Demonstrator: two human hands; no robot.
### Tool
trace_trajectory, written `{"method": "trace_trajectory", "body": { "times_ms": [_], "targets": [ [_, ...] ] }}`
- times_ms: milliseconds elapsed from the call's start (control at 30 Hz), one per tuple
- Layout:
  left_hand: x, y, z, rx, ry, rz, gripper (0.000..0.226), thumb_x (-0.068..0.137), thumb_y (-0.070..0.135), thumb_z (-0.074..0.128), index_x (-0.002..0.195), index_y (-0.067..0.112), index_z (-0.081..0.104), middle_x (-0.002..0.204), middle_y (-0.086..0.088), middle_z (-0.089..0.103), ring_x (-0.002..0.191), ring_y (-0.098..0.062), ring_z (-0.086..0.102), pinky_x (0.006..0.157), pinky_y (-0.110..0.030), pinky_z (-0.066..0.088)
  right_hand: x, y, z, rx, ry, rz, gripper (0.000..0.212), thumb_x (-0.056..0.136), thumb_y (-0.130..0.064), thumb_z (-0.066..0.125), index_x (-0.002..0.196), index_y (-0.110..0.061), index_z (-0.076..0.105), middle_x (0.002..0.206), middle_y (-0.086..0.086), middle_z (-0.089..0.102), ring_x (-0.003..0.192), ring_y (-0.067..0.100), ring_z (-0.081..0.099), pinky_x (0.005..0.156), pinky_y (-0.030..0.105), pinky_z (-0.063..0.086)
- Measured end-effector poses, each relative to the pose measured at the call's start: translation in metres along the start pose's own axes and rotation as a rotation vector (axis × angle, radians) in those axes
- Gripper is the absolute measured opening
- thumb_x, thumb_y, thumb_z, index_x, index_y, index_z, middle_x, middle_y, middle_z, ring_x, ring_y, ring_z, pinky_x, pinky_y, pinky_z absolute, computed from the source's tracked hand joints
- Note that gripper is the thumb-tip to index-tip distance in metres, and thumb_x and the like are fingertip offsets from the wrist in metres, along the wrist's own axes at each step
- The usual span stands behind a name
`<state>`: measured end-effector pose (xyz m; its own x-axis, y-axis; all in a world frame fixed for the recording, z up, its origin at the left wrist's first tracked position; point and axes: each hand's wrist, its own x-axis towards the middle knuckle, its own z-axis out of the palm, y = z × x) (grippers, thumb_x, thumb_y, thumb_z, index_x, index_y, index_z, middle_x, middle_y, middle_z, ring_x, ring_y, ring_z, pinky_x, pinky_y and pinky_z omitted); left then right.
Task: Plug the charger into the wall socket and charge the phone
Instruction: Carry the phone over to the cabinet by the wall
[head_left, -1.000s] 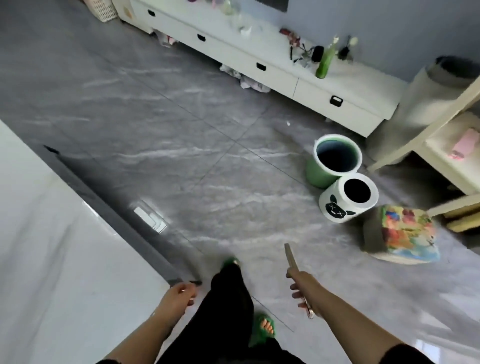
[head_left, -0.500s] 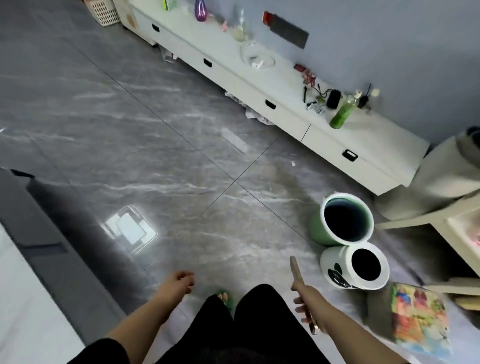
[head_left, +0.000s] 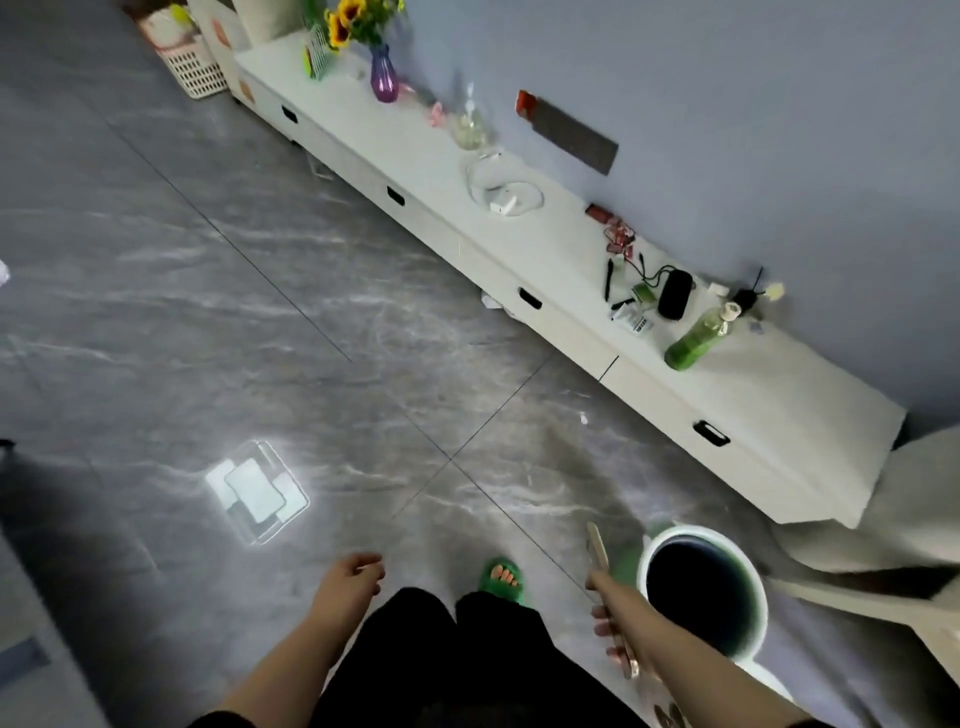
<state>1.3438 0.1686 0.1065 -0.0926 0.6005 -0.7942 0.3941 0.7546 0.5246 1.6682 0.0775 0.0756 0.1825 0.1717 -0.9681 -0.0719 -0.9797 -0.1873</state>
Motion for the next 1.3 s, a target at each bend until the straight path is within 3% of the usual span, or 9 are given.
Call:
{"method": "trace_trajectory", "body": {
  "times_ms": [333,500,633,767,867,1033,1200,1300],
  "targets": [
    [0.119,0.138,-0.024,-0.044,0.03,-0.084,0.022,0.091,0.012,0.053,0.111,0.008,0.062,0.102,-0.013,0.066,0.078,-0.02,0.061,0.062,-0.029,0.041,0.02,-0.267,0.01,-0.018,-0.06,-0.263,0.02,0.087,-0.037,0.053,0.095,-0.019,0.058,0.089,0.008,0.053,0.074,0.02,0.051,0.062,0.032,0.044],
    [0.185,0.227,-0.038,-0.002,-0.007,-0.067,0.024,0.094,0.017,0.051,0.112,0.006,0.061,0.105,-0.014,0.066,0.081,-0.022,0.061,0.073,-0.034,0.042,0.04,-0.351,0.008,-0.007,0.003,-0.188,0.029,0.08,-0.038,0.057,0.099,-0.016,0.061,0.084,0.006,0.055,0.068,0.019,0.052,0.056,0.028,0.042],
    [0.226,0.307,-0.043,0.035,-0.058,-0.035,0.026,0.096,0.019,0.048,0.115,0.004,0.058,0.108,-0.016,0.065,0.086,-0.025,0.06,0.066,-0.032,0.041,0.053,-0.392,-0.009,0.022,0.034,-0.145,0.028,0.081,-0.044,0.056,0.095,-0.02,0.062,0.079,0.004,0.054,0.061,0.018,0.049,0.05,0.025,0.038],
    [0.267,0.387,-0.035,0.066,-0.102,0.017,0.022,0.096,0.019,0.048,0.11,0.007,0.06,0.108,-0.015,0.065,0.082,-0.022,0.06,0.063,-0.028,0.041,0.063,-0.431,-0.034,0.118,0.029,-0.072,0.022,0.081,-0.041,0.058,0.071,-0.021,0.056,0.063,0.002,0.046,0.048,0.016,0.039,0.047,0.024,0.033],
    [0.302,0.445,-0.027,0.085,-0.155,0.044,0.018,0.096,0.021,0.048,0.107,0.012,0.06,0.104,-0.01,0.066,0.082,-0.019,0.06,0.063,-0.027,0.041,0.076,-0.462,-0.053,0.164,0.012,-0.03,0.026,0.083,-0.042,0.059,0.081,-0.015,0.059,0.064,0.004,0.048,0.053,0.017,0.042,0.051,0.025,0.035],
    [0.362,0.519,-0.017,0.173,-0.183,0.04,0.019,0.096,0.023,0.048,0.107,0.014,0.06,0.098,-0.004,0.066,0.081,-0.017,0.061,0.065,-0.028,0.042,0.112,-0.534,-0.073,0.138,0.028,0.015,0.035,0.084,-0.041,0.059,0.104,-0.013,0.055,0.093,0.012,0.05,0.078,0.024,0.048,0.065,0.031,0.041],
    [0.413,0.584,-0.024,0.293,-0.134,0.04,0.019,0.094,0.016,0.049,0.105,0.008,0.062,0.094,-0.009,0.067,0.074,-0.018,0.06,0.057,-0.025,0.041,0.139,-0.623,-0.082,0.137,0.029,0.03,0.033,0.082,-0.039,0.058,0.099,-0.011,0.053,0.085,0.009,0.047,0.068,0.021,0.045,0.059,0.027,0.036],
    [0.444,0.623,-0.029,0.318,-0.129,0.03,0.018,0.094,0.015,0.05,0.105,0.007,0.063,0.096,-0.011,0.068,0.075,-0.02,0.061,0.056,-0.026,0.041,0.148,-0.677,-0.081,0.158,-0.005,-0.012,0.043,0.071,-0.044,0.056,0.099,-0.011,0.054,0.084,0.008,0.045,0.063,0.019,0.042,0.055,0.025,0.033]
  ]
}}
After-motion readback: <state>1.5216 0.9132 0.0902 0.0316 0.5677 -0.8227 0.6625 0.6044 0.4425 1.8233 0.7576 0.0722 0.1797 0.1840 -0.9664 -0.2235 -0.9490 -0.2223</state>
